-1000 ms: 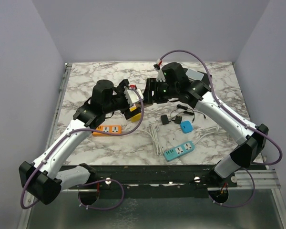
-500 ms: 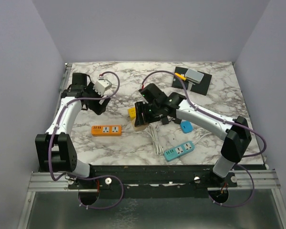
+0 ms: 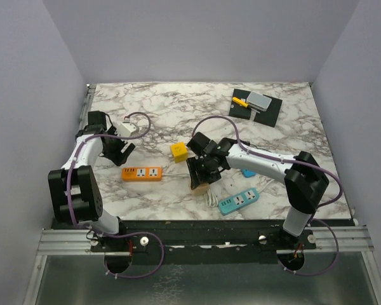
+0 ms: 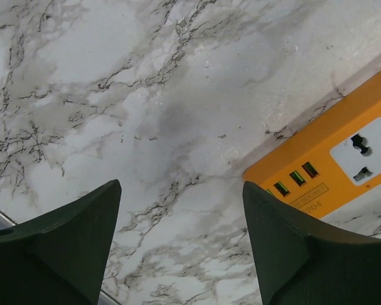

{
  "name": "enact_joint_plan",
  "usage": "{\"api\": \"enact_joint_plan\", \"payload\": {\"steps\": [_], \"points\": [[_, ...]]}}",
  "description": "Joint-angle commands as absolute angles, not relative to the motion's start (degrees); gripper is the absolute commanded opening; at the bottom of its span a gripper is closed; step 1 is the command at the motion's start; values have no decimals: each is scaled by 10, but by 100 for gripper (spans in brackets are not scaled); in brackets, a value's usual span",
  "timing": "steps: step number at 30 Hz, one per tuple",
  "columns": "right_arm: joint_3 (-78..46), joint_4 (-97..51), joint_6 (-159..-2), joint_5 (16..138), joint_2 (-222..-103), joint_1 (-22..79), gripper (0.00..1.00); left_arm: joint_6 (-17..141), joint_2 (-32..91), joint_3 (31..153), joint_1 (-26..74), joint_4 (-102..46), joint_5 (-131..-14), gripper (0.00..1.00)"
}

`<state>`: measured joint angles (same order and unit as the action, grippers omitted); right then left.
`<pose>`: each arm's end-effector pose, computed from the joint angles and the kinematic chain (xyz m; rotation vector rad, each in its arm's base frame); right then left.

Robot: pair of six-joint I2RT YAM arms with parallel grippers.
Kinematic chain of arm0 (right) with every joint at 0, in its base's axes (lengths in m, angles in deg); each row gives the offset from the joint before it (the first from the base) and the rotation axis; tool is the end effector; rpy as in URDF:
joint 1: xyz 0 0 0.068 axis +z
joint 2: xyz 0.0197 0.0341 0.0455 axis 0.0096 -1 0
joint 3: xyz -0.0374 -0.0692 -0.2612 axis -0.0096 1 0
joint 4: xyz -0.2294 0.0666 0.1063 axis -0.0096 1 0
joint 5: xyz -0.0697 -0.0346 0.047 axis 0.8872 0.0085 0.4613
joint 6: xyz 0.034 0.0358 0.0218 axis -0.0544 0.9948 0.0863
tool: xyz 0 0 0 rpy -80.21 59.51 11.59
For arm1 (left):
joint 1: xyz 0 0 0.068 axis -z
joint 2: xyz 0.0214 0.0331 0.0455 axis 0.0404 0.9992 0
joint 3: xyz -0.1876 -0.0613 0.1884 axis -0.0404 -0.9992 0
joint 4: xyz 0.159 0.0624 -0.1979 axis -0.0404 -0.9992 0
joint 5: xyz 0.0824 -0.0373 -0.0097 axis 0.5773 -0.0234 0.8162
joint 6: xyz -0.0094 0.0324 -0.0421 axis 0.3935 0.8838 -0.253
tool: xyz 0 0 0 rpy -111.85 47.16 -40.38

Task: Insert the plug
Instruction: Adjust the socket at the center of the board.

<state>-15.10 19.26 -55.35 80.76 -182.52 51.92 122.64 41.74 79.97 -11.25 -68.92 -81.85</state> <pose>0.2144 0.2827 0.2164 -0.5267 2.8370 0.4244 0.2947 0.0352 0.2199 0.9915 2.4336 -0.0870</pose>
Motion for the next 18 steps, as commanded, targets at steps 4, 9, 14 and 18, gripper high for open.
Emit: {"api": "enact_joint_plan", "payload": {"steps": [4, 9, 14, 18], "points": [[-131, 215, -554, 879, -1824, 496, 1, 1292, 427, 736, -114, -651, -844, 77], [-144, 234, -565, 900, -1815, 475, 0, 1323, 409, 692, -114, -660, -874, 76], [-186, 246, -610, 872, -1823, 471, 1, 1374, 376, 672, -113, -723, -955, 74], [-228, 260, -652, 796, -1821, 474, 1, 1391, 354, 665, -108, -762, -986, 74]]}}
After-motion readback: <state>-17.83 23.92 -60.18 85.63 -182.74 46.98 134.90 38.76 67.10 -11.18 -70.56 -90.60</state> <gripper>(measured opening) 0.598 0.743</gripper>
